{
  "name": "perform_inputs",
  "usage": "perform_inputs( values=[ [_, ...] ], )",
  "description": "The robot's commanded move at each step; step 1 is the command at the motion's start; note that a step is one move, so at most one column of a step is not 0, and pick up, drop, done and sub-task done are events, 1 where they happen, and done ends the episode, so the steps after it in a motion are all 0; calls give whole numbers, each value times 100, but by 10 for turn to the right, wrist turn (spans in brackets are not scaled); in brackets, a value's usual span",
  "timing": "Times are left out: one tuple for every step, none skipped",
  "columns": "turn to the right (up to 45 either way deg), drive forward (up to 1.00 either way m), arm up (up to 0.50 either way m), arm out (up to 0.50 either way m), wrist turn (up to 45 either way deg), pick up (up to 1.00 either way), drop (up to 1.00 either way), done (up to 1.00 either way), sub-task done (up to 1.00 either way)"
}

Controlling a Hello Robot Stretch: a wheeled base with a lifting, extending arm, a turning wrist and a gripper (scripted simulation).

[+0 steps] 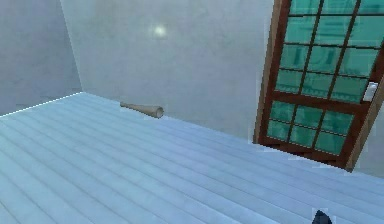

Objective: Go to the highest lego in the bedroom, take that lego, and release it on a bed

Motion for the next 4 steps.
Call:
perform_inputs(
  values=[
    [0,0,38,0,0,0,0,0,0],
    [0,0,0,34,0,0,0,0,0],
    [0,0,0,0,450,0,0,0,0],
    [0,0,0,0,450,0,0,0,0]
  ],
)
